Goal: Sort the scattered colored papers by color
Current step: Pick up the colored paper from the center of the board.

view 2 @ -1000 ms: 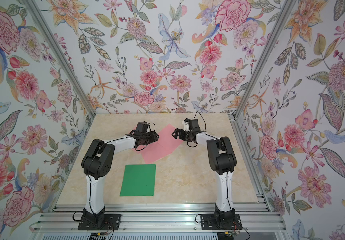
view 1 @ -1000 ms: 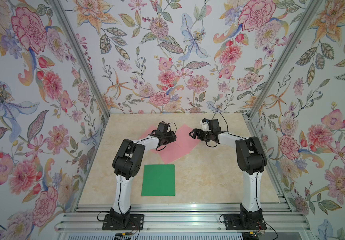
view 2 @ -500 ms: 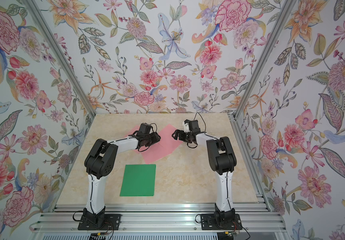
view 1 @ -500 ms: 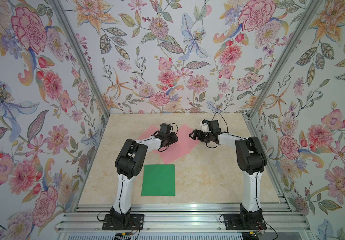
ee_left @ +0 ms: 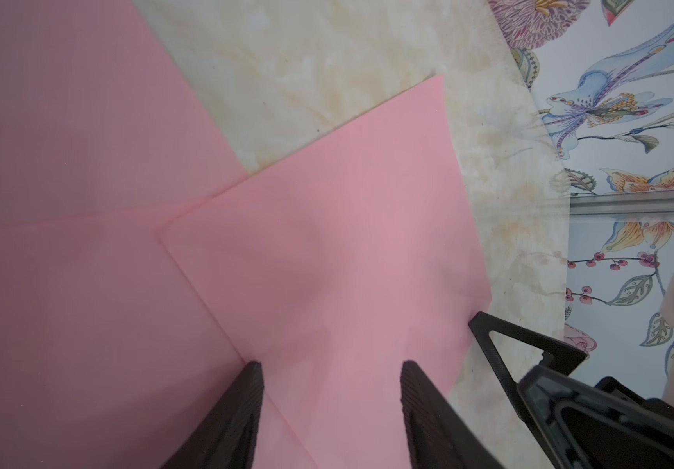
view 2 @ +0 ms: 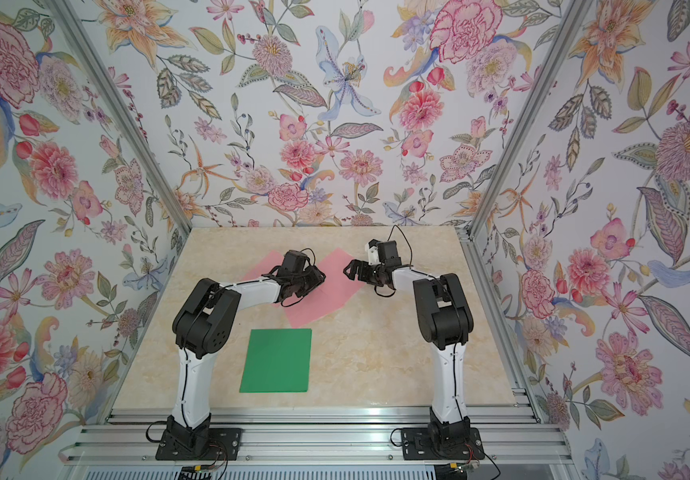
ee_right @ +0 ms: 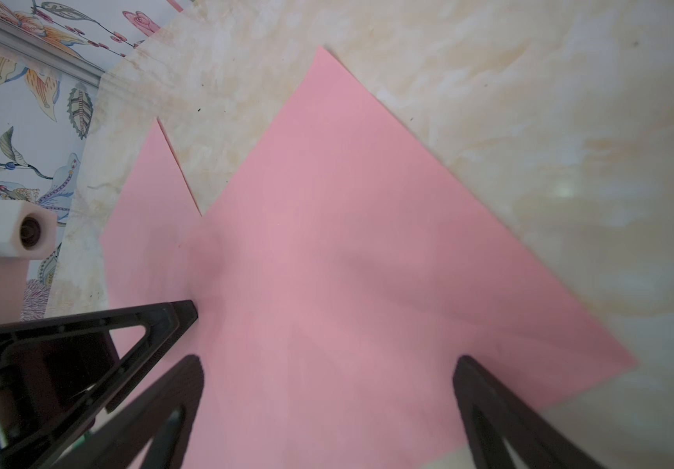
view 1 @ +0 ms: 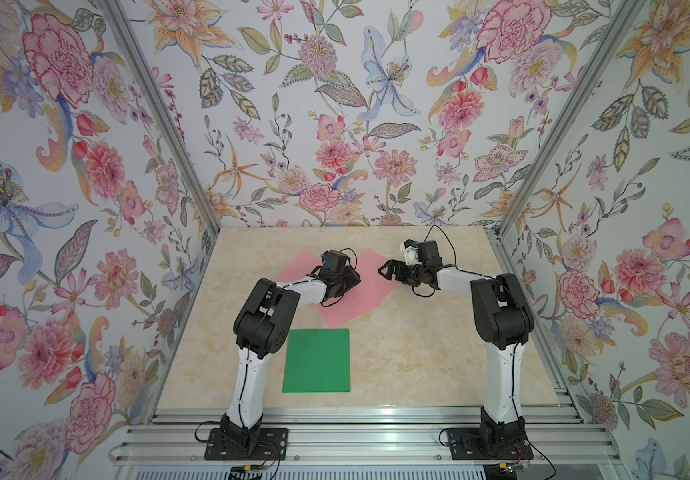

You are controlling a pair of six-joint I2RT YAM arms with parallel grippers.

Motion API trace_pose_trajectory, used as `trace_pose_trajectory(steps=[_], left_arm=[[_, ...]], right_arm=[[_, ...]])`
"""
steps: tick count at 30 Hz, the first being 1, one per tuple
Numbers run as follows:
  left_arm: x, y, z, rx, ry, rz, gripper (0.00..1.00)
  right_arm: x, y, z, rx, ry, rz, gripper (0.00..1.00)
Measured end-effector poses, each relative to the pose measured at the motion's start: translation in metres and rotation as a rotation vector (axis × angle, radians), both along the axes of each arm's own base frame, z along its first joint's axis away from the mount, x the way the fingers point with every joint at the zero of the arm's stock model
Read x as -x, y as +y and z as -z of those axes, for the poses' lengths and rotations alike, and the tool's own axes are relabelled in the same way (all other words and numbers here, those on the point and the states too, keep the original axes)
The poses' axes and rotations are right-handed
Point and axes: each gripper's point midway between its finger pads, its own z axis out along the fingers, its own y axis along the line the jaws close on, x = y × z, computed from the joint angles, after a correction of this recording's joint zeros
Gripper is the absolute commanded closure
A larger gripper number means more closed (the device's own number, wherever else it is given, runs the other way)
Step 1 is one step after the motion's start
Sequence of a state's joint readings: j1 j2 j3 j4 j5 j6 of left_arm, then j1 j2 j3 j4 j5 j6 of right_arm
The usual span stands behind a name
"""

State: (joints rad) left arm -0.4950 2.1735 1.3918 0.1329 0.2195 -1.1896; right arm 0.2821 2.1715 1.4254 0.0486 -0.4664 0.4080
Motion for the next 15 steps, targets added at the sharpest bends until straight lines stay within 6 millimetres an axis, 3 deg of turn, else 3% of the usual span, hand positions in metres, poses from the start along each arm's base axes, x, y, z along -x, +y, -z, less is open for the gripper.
trace_pose_trajectory(steps=[10, 15], left_arm=[[0.007, -0.013, -0.001, 0.048, -0.013, -0.046, 0.42], [0.025, -0.011, -0.001, 0.04, 0.0, -0.066, 0.41]], right_arm=[[0.0, 0.0, 0.0, -0.004, 0.001, -0.002, 0.0], [0.0, 0.0, 0.0, -0.011, -0.003, -0.003, 0.0]])
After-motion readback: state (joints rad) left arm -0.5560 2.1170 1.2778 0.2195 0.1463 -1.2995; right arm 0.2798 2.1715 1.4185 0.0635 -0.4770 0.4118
